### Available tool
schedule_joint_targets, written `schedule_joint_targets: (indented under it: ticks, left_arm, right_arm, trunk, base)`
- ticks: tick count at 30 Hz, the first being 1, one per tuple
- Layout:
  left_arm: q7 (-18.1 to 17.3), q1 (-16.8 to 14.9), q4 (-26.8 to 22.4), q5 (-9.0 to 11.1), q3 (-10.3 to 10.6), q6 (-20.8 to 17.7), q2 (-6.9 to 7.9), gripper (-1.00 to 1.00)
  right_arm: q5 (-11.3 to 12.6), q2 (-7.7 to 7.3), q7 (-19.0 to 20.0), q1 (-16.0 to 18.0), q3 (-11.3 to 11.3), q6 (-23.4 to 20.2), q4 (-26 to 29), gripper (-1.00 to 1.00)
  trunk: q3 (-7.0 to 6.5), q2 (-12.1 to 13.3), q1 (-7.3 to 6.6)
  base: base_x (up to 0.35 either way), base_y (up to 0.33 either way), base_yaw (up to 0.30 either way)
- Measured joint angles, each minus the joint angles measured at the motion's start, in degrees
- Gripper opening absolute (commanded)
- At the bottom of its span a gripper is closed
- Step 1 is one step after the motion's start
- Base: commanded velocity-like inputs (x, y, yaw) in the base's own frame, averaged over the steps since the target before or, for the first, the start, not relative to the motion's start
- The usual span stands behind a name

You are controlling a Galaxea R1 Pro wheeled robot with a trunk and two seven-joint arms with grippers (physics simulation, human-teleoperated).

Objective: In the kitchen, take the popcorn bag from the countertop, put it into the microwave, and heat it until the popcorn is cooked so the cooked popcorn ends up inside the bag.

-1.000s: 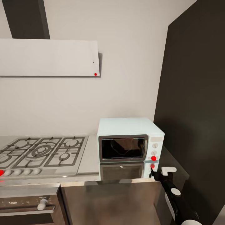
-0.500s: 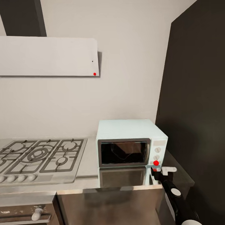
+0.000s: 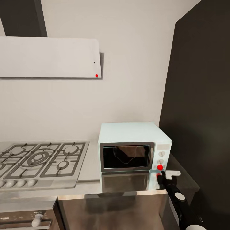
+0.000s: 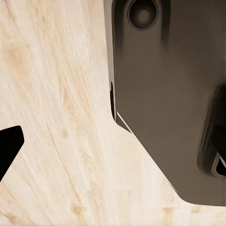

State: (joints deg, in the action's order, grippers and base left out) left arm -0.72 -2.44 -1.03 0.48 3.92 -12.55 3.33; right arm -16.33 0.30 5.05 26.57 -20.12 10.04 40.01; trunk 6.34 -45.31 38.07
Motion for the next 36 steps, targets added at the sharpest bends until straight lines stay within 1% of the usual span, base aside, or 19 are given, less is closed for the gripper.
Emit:
schedule_joint_targets:
  ticks: [13, 21, 36]
  left_arm:
    - [0.0, 0.0, 0.0, 0.0, 0.0, -0.01, 0.0, 1.0]
    - [0.0, 0.0, 0.0, 0.0, 0.0, 0.01, 0.0, 1.0]
    - [0.0, 0.01, -0.02, 0.0, -0.02, -0.01, 0.0, 1.0]
  right_arm:
    - [0.0, 0.0, 0.0, 0.0, 0.0, 0.0, 0.0, -1.0]
    - [0.0, 0.0, -0.02, 0.0, 0.0, 0.0, 0.0, -1.0]
    - [0.03, -0.01, 0.03, -0.13, 0.04, 0.06, 0.07, -1.0]
  trunk:
    - [0.0, 0.0, 0.0]
    - [0.0, 0.0, -0.01]
    - [0.02, -0.04, -0.01]
  base:
    - [0.0, 0.0, 0.0]
    - [0.163, 0.0, 0.0]
    - [0.018, 0.0, 0.0]
